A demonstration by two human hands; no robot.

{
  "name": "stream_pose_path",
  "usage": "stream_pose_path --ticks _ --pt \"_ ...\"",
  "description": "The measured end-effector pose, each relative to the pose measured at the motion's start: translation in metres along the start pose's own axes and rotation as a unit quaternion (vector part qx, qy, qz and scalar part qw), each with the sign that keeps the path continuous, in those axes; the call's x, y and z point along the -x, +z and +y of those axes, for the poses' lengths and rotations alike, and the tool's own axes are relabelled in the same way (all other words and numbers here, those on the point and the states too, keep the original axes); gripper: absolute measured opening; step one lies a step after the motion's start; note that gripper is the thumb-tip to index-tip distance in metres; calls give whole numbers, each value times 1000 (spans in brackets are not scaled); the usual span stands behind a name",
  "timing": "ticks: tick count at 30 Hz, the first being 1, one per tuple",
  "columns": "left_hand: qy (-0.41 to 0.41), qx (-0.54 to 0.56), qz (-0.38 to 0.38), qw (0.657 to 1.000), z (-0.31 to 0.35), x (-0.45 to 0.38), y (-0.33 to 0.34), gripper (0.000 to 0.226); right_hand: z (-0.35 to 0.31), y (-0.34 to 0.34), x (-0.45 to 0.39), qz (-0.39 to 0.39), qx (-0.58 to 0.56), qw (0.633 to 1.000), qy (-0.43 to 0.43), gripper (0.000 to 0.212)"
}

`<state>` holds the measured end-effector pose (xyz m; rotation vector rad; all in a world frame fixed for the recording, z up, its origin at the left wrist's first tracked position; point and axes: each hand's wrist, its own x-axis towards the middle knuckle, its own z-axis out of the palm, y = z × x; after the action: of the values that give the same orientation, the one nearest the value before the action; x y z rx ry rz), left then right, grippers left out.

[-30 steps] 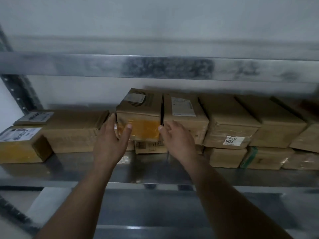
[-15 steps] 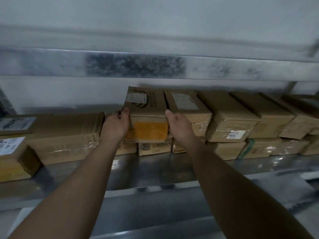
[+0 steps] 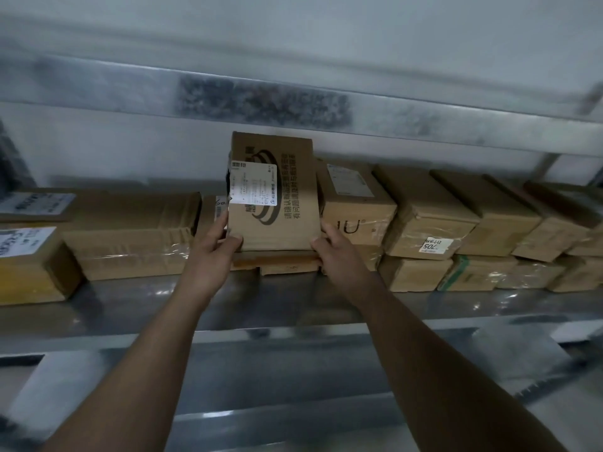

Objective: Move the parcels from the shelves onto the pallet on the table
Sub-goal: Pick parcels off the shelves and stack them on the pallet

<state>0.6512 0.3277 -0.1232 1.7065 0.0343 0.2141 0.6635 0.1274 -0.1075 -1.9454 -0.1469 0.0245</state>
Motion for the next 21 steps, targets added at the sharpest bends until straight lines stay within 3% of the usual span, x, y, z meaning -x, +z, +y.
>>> stream_pose_path --ticks 8,14,21 --pt "16 -7 18 1000 3 99 9 52 21 -16 87 -27 -70 997 -4 54" --pt "34 -28 -2 999 13 171 58 51 39 -60 148 19 -26 998 -51 61" --pt "46 11 34 998 13 226 90 63 46 -87 181 -19 14 999 -29 58"
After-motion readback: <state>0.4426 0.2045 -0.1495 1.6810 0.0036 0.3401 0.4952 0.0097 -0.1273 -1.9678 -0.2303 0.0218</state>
